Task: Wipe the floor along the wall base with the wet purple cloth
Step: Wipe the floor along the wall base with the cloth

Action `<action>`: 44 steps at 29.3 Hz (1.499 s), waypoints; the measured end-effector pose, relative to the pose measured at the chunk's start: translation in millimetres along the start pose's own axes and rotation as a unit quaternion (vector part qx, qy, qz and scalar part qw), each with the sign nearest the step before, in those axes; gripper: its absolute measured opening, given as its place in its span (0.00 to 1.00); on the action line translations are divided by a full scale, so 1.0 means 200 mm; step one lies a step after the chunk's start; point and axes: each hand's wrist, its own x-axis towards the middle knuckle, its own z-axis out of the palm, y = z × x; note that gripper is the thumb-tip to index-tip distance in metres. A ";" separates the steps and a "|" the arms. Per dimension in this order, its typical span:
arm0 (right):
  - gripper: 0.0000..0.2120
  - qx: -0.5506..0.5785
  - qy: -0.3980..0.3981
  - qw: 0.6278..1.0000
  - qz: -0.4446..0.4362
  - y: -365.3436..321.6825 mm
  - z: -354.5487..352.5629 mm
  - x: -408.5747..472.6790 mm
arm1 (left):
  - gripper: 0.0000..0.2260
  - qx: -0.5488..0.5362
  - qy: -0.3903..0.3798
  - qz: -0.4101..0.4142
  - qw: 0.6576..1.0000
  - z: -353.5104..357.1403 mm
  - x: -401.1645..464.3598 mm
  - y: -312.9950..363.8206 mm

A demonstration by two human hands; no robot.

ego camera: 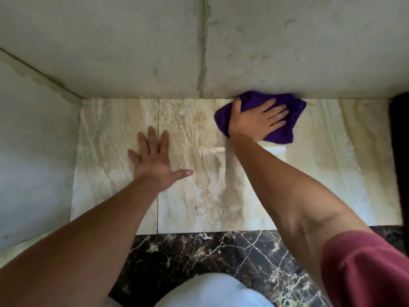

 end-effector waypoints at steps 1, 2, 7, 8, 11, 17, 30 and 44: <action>0.51 0.017 -0.001 1.000 -0.015 0.03 -0.02 0.00 | 0.61 0.002 -0.011 0.003 1.000 -0.01 0.01 0.00; 0.53 0.038 -0.003 0.999 -0.038 0.06 -0.06 0.00 | 0.61 0.003 -0.021 0.005 1.000 -0.02 0.01 -0.01; 0.59 0.042 0.048 0.988 -0.144 0.24 -0.19 0.04 | 0.61 0.029 -0.029 0.039 0.998 -0.06 -0.01 -0.09; 0.59 0.019 0.040 0.985 -0.166 0.25 -0.17 0.04 | 0.61 0.030 -0.025 0.042 0.998 -0.05 -0.01 -0.10; 0.57 -0.049 0.021 0.983 -0.177 0.21 -0.07 0.02 | 0.60 0.038 -0.003 0.047 0.998 -0.02 0.00 -0.12; 0.55 -0.066 0.023 0.983 -0.171 0.00 0.09 -0.17 | 0.59 0.012 0.075 -0.003 0.997 0.09 -0.09 -0.22; 0.43 -0.085 -0.053 0.950 -0.295 -0.13 0.18 -0.48 | 0.60 0.026 0.011 0.016 0.999 0.06 -0.17 -0.32; 0.52 -0.050 0.029 0.994 -0.095 -0.15 0.15 -0.26 | 0.63 0.026 0.055 0.013 0.998 0.14 -0.16 -0.39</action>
